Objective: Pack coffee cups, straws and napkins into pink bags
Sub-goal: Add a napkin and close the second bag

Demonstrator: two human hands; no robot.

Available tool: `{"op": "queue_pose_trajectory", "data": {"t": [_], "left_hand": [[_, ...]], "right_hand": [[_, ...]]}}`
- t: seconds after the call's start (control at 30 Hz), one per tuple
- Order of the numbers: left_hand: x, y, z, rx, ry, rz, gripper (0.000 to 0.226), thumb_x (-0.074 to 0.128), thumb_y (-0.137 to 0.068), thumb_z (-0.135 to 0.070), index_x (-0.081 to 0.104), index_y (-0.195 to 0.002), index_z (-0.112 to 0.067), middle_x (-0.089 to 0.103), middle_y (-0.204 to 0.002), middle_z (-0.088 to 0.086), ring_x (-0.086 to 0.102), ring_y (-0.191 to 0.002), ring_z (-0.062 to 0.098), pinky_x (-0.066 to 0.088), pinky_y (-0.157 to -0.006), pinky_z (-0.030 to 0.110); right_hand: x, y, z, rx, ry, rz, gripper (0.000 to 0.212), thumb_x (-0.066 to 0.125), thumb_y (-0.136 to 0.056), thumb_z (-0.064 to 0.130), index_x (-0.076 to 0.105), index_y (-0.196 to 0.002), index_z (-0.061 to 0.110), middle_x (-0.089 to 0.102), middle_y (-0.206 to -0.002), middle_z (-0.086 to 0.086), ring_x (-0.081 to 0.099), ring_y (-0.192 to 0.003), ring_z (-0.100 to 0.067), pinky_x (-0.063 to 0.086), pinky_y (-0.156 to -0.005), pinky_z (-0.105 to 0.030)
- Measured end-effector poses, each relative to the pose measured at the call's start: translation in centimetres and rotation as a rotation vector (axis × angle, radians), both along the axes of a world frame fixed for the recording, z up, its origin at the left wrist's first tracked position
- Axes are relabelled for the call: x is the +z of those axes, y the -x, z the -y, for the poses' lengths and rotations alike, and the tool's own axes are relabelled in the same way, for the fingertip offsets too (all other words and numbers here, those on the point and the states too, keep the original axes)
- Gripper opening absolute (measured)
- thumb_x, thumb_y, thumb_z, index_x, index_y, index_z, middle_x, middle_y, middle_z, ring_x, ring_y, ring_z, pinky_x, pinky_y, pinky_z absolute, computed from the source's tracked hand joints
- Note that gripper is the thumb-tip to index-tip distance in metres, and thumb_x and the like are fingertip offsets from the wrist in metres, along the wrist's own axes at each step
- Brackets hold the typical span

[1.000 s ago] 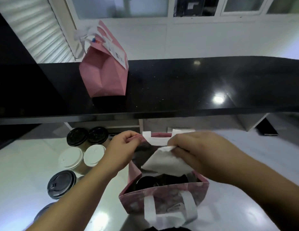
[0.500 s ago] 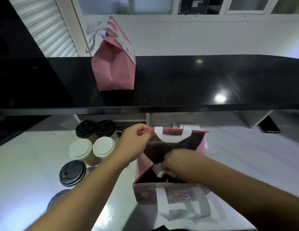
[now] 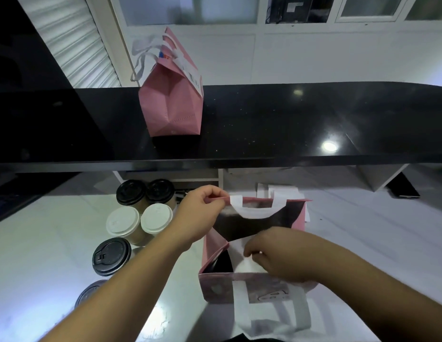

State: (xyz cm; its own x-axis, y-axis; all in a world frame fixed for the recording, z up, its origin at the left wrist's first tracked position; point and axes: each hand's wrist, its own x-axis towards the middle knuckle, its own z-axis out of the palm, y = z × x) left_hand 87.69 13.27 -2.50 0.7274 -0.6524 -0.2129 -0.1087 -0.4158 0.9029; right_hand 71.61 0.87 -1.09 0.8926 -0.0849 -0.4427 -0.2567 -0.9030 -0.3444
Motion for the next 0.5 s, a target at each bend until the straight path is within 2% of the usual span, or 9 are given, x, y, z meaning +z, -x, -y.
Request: {"op": "queue_pose_trajectory", "data": {"t": [0.13,0.23,0.27,0.33,0.4,0.47,0.5], "left_hand": [[0.2,0.0,-0.3,-0.027,0.014,-0.075,0.019,0.064,-0.096,-0.016,0.075,-0.094,-0.031,0.074,-0.095,-0.008,0.069,-0.097,0.014,0.057,-0.083,0.028],[-0.1,0.3,-0.9,-0.046,0.060,-0.106,0.025,0.065,-0.096,-0.015,0.071,-0.106,-0.037,0.072,-0.104,-0.016,0.065,-0.103,0.005,0.051,-0.083,0.022],[-0.4,0.3,-1.3,-0.021,0.064,-0.080,0.030,0.067,-0.095,-0.017,0.066,-0.113,-0.041,0.068,-0.110,-0.022,0.061,-0.106,-0.002,0.048,-0.084,0.020],[-1.0,0.5,-2.7,0.087,0.054,0.046,0.034,0.071,-0.092,-0.024,0.060,-0.116,-0.045,0.060,-0.119,-0.025,0.055,-0.110,-0.007,0.048,-0.087,0.025],[-1.2,0.7,-4.8,0.131,0.106,0.087,0.022,0.073,-0.087,-0.034,0.063,-0.107,-0.038,0.065,-0.107,-0.016,0.061,-0.098,0.003,0.051,-0.085,0.033],[-1.4,1.2,-7.2,-0.038,0.128,0.004,0.024,0.071,-0.082,-0.042,0.068,-0.102,-0.029,0.069,-0.101,-0.008,0.064,-0.094,0.008,0.052,-0.086,0.035],[-1.6,1.6,-8.2,-0.163,0.091,-0.049,0.029,0.071,-0.081,-0.043,0.070,-0.106,-0.030,0.071,-0.107,-0.008,0.065,-0.102,0.007,0.052,-0.090,0.036]], "right_hand": [[2.8,4.0,0.8,-0.090,0.052,0.275,0.032,0.049,-0.105,0.039,0.062,-0.134,0.040,0.060,-0.127,0.024,0.051,-0.117,0.002,0.044,-0.099,-0.017],[2.0,7.2,2.2,-0.213,0.047,0.413,0.022,0.055,-0.098,0.048,0.063,-0.119,0.049,0.055,-0.113,0.036,0.047,-0.111,0.009,0.041,-0.085,-0.012],[1.4,8.2,2.8,-0.269,0.020,0.423,0.020,0.055,-0.095,0.055,0.060,-0.114,0.051,0.052,-0.112,0.040,0.047,-0.112,0.011,0.041,-0.082,-0.011],[-0.2,9.7,3.8,-0.358,-0.057,0.414,0.030,0.051,-0.086,0.068,0.053,-0.112,0.053,0.046,-0.119,0.045,0.047,-0.115,0.014,0.042,-0.084,-0.008],[-1.6,10.8,4.5,-0.436,-0.201,0.395,0.045,0.055,-0.080,0.074,0.052,-0.120,0.055,0.045,-0.126,0.047,0.049,-0.117,0.014,0.045,-0.090,-0.010],[-2.5,11.4,4.7,-0.472,-0.326,0.342,0.049,0.067,-0.083,0.064,0.049,-0.128,0.058,0.048,-0.132,0.043,0.051,-0.118,0.013,0.047,-0.095,-0.016],[-2.8,11.5,4.7,-0.473,-0.360,0.323,0.050,0.072,-0.085,0.055,0.049,-0.129,0.058,0.048,-0.133,0.042,0.051,-0.119,0.013,0.046,-0.096,-0.016]]}}
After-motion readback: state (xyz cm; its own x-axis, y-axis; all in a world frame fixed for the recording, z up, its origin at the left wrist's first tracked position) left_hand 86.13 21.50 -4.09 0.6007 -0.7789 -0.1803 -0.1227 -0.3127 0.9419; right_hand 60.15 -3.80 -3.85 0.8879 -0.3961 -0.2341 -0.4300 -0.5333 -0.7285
